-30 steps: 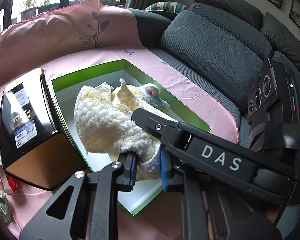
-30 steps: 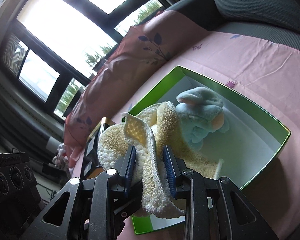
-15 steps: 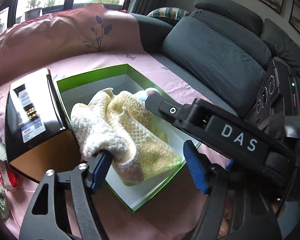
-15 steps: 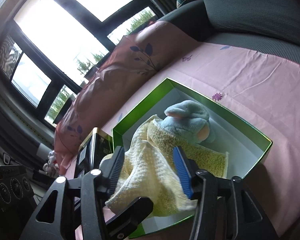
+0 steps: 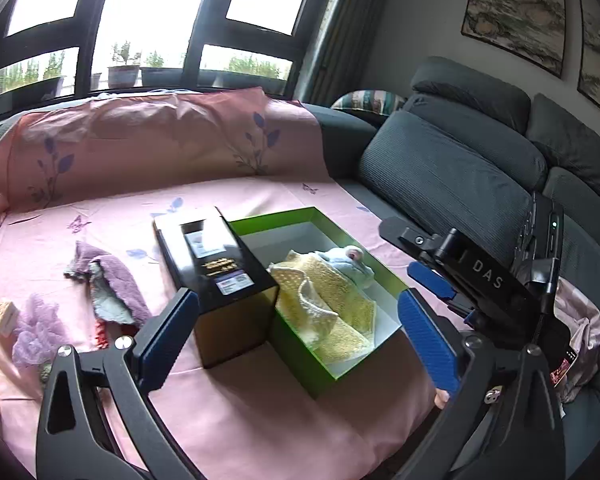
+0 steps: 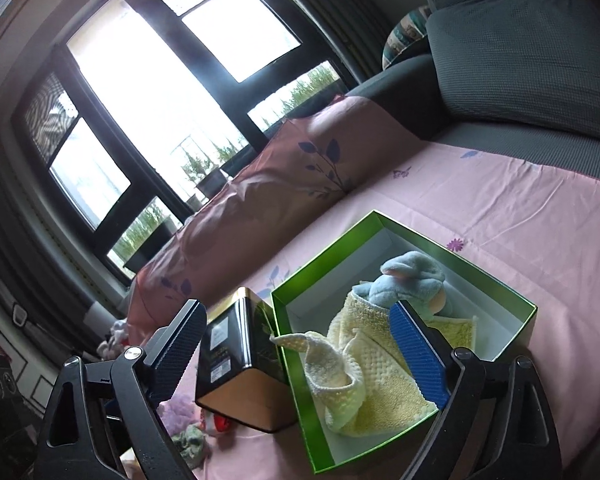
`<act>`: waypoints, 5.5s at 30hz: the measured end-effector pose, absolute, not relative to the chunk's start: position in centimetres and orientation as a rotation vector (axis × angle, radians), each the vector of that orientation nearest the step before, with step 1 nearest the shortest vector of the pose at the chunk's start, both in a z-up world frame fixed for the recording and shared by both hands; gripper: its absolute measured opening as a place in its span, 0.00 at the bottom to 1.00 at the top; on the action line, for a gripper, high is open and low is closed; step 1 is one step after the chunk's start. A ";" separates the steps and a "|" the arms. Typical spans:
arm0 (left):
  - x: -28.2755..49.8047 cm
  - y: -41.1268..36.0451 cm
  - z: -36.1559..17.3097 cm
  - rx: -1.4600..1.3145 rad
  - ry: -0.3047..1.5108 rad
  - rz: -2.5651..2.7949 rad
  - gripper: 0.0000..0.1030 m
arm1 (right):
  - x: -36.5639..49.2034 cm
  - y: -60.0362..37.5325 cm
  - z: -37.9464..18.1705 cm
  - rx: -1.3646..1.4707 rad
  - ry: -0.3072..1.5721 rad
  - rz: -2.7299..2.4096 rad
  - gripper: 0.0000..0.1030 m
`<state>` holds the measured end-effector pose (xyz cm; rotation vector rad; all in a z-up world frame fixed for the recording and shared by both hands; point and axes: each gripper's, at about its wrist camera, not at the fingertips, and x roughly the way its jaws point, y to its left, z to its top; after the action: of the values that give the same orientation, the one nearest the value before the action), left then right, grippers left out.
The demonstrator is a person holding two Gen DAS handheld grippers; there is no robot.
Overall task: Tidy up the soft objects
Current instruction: 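Move the right gripper back over the green knitted cloth, then grasp the green knitted cloth with the right gripper and lift it, then carry the green knitted cloth toward the green-rimmed box with the right gripper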
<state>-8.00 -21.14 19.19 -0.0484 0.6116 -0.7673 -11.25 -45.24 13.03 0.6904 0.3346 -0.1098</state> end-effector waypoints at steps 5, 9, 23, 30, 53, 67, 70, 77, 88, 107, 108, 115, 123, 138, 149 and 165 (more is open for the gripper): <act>-7.8 -15.4 19.6 -0.115 0.593 -0.616 0.99 | -10.9 -41.9 14.6 0.631 0.317 -0.032 0.94; -7.1 -10.2 18.5 -0.170 0.610 -0.458 0.99 | -10.1 -38.6 15.5 0.597 0.334 0.031 0.95; -3.0 0.8 8.3 -0.297 0.807 -0.142 0.98 | -6.1 -26.5 14.8 0.410 0.477 0.226 0.95; -0.8 0.7 4.5 -0.299 0.917 -0.141 0.96 | -2.8 -20.7 12.3 0.310 0.624 0.311 0.94; 2.4 0.5 2.2 -0.281 1.001 -0.170 0.70 | 6.4 -16.6 3.3 0.326 1.007 0.325 0.63; 2.2 -1.0 1.7 -0.291 1.027 -0.269 0.26 | 7.1 -15.4 0.9 0.246 1.083 0.280 0.63; 2.3 -1.5 1.7 -0.291 1.032 -0.310 0.26 | 7.1 -15.6 0.8 0.284 1.092 0.315 0.58; 2.1 -2.6 1.6 -0.286 1.034 -0.361 0.23 | 6.4 -15.5 -0.1 0.376 1.125 0.421 0.32; 0.0 -3.2 4.0 -0.259 0.952 -0.383 0.16 | 4.1 -15.5 2.1 0.377 1.029 0.444 0.30; -5.5 -4.0 10.5 -0.218 0.617 -0.463 0.16 | -2.2 -16.7 10.1 0.271 0.686 0.448 0.30; -5.7 -4.0 10.7 -0.217 0.606 -0.469 0.16 | -2.4 -16.8 10.4 0.264 0.674 0.446 0.30; -6.7 -5.1 12.4 -0.204 0.532 -0.500 0.16 | -3.8 -17.9 12.3 0.245 0.597 0.432 0.30; -7.3 -7.3 14.2 -0.190 0.476 -0.560 0.15 | -5.5 -20.7 13.8 0.275 0.522 0.414 0.30; -8.2 -16.0 17.5 -0.062 0.399 -0.721 0.15 | -8.7 -29.7 16.3 0.397 0.366 0.295 0.30; -8.4 -22.7 17.6 0.018 0.442 -0.847 0.15 | -10.5 -36.3 15.7 0.497 0.326 0.179 0.30; -6.3 -31.1 14.5 0.097 0.658 -0.948 0.15 | -10.1 -44.5 11.2 0.710 0.391 0.051 0.30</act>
<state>-6.33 -31.12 14.53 0.0967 0.6576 -0.9476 -10.14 -44.51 11.23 0.7098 0.3910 0.0508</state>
